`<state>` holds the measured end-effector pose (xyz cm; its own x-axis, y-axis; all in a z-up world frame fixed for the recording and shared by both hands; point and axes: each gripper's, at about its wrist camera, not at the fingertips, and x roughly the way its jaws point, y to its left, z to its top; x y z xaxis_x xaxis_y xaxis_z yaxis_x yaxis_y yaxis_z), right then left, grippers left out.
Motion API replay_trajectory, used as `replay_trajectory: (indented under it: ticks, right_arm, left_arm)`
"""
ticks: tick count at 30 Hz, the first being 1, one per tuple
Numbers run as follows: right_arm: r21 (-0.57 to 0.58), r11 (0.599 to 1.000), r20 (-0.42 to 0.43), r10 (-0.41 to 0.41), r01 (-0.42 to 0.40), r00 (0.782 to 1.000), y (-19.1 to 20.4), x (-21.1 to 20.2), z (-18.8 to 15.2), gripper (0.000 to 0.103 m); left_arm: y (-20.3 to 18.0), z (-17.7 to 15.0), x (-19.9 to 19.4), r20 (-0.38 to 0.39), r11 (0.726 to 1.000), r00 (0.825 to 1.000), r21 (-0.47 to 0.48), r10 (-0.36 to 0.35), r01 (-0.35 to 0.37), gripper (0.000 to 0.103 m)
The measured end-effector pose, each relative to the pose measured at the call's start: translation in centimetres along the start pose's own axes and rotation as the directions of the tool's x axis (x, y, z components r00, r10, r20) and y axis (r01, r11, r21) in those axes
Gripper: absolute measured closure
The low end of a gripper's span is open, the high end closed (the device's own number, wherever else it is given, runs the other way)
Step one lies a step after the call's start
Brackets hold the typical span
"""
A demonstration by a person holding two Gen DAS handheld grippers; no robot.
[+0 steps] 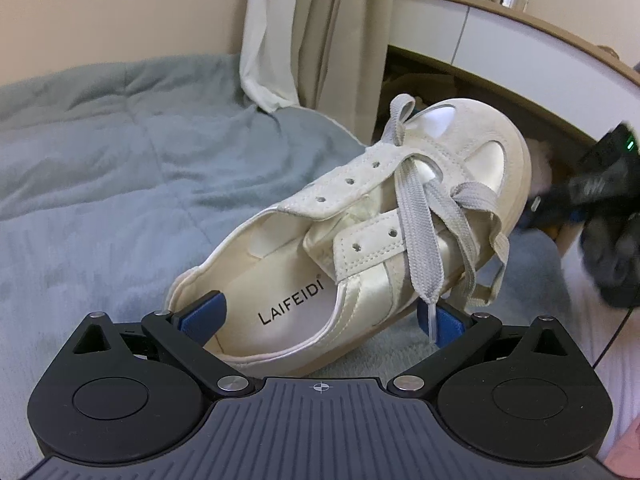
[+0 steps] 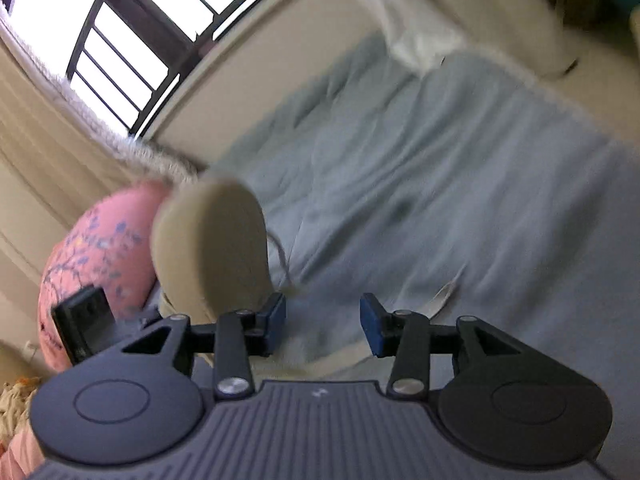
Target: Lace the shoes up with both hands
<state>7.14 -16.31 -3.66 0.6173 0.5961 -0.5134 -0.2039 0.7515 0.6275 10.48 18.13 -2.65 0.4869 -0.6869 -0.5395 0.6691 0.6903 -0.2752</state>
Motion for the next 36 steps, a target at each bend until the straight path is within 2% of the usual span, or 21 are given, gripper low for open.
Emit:
replay_trajectory:
  ticks: [3, 6, 8, 10, 13, 18, 22, 25, 27, 29, 31, 32, 33, 34, 36]
  right_arm:
    - [0.062, 0.993, -0.059, 0.108, -0.104, 0.992, -0.8, 2.5, -0.3, 0.057]
    - [0.118, 0.981, -0.078, 0.164, -0.155, 0.983, -1.5, 3.8, -0.6, 0.057]
    - [0.078, 0.988, -0.097, 0.141, -0.134, 0.985, -1.3, 4.4, -0.7, 0.057]
    - [0.062, 0.987, -0.104, 0.152, -0.146, 0.983, -0.7, 4.8, -1.0, 0.056]
    - [0.051, 0.983, -0.072, 0.177, -0.174, 0.982, -0.4, 5.1, -1.0, 0.056]
    - [0.029, 0.988, -0.070, 0.155, -0.154, 0.985, 0.1, 6.1, -1.3, 0.054]
    - [-0.052, 0.987, -0.038, 0.152, -0.154, 0.988, 1.1, 5.8, -2.0, 0.054]
    - [-0.143, 0.977, -0.012, 0.155, -0.155, 0.988, 2.3, 5.3, -1.9, 0.054]
    - [-0.187, 0.963, -0.005, 0.197, -0.194, 0.980, 3.0, 4.9, -1.9, 0.056]
    - [-0.138, 0.968, -0.015, 0.210, -0.210, 0.978, 2.5, 5.2, -1.8, 0.054]
    - [0.041, 0.971, 0.004, 0.235, -0.235, 0.972, 0.5, 5.8, -1.7, 0.054]
    - [0.161, 0.954, 0.026, 0.254, -0.255, 0.967, -0.8, 6.2, -1.6, 0.054]
    - [0.310, 0.903, 0.057, 0.295, -0.298, 0.954, -2.5, 6.7, -1.6, 0.054]
    - [0.417, 0.845, 0.092, 0.328, -0.335, 0.940, -3.7, 7.1, -1.6, 0.055]
    - [0.583, 0.703, 0.163, 0.391, -0.408, 0.906, -5.6, 8.2, -1.7, 0.055]
  left_arm:
    - [0.3, -0.1, -0.1, 0.007, 1.000, 1.000, -0.017, -0.010, 0.010, 0.000]
    - [0.7, -0.1, -0.1, 0.015, 0.999, 1.000, -0.040, -0.018, 0.018, 0.000]
    - [0.9, -0.1, -0.1, 0.019, 0.999, 1.000, -0.049, -0.018, 0.019, 0.000]
    - [1.0, -0.1, 0.0, 0.020, 0.998, 1.000, -0.053, -0.016, 0.017, 0.000]
    - [1.1, -0.1, 0.0, 0.020, 0.998, 1.000, -0.056, -0.014, 0.015, 0.000]
    - [1.2, -0.5, 0.6, -0.028, 0.998, 0.999, -0.049, 0.040, -0.042, 0.000]
    - [1.8, -0.9, 0.5, -0.054, 0.996, 0.998, -0.072, 0.045, -0.049, 0.000]
    - [1.7, -1.0, 0.4, -0.057, 0.997, 0.997, -0.055, 0.046, -0.049, 0.000]
    - [1.6, -1.0, 0.4, -0.060, 0.998, 0.997, -0.038, 0.046, -0.049, 0.000]
    - [1.8, -1.0, 0.4, -0.058, 0.998, 0.997, -0.042, 0.042, -0.044, 0.000]
    - [2.1, -1.0, 0.3, -0.057, 0.997, 0.998, -0.060, 0.038, -0.041, 0.000]
    - [2.1, -1.0, 0.3, -0.059, 0.997, 0.997, -0.063, 0.041, -0.045, 0.000]
    - [2.1, -1.0, 0.3, -0.060, 0.997, 0.997, -0.064, 0.046, -0.049, 0.000]
    - [2.0, -1.0, 0.4, -0.065, 0.997, 0.996, -0.060, 0.053, -0.057, 0.000]
    - [1.9, -1.0, 0.6, -0.075, 0.996, 0.995, -0.052, 0.062, -0.066, 0.000]
